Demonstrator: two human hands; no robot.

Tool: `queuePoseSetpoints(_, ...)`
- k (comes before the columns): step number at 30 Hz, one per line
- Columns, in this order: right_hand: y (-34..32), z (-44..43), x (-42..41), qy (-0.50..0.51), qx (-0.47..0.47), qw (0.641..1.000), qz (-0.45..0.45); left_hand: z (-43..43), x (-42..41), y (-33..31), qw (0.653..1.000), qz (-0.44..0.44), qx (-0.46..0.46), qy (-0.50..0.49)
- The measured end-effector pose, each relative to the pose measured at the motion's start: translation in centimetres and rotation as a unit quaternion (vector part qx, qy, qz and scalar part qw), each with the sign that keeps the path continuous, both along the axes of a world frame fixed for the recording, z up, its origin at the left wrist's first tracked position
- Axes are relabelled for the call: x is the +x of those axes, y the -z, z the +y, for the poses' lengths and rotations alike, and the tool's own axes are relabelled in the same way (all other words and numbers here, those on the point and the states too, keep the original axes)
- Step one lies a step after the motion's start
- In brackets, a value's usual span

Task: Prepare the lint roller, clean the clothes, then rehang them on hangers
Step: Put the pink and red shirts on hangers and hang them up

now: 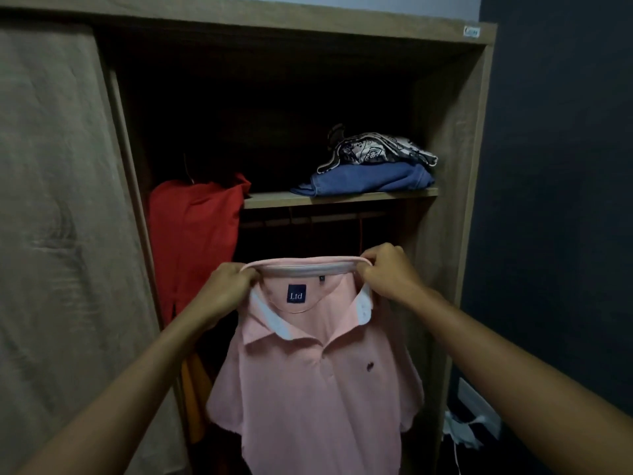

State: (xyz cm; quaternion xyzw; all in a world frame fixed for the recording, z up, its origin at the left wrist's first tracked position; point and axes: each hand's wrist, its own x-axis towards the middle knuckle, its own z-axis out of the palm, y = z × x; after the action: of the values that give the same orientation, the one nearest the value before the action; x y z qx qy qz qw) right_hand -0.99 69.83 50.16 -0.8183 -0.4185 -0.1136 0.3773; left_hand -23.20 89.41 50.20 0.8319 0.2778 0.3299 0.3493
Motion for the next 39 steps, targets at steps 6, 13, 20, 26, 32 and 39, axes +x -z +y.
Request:
queuePoseSetpoints(6,3.9,1.9,2.8,-0.158,-0.101,0.972,0.139,-1.6,3.5,1.7,0.995,-0.036,-0.086,0.021)
queuePoseSetpoints(13,5.9,7.1,6.4,-0.052,0.019,0.994,0.100,-0.7,7.5,3.6,0.999,-0.004,-0.005,-0.036)
queuePoseSetpoints(20,5.5,13.0,9.6,0.005,-0.074,0.997,-0.022,1.0,9.0,4.2,0.996,0.012,0.034,-0.079)
queuePoseSetpoints(26,6.5,15.9,10.5,0.005,-0.124,0.992,0.007,1.6,8.9,4.8,0.992,0.009,0.052,-0.112)
queuePoseSetpoints(32,6.7,16.7,9.7,-0.021,0.035,0.995,0.090,1.3,8.0,4.8,0.992,0.008,0.047,-0.116)
queuePoseSetpoints(39,9.8,12.2,5.4,-0.043,0.120,0.986,0.107,0.8,6.3,5.5,0.993,0.001,0.033,-0.115)
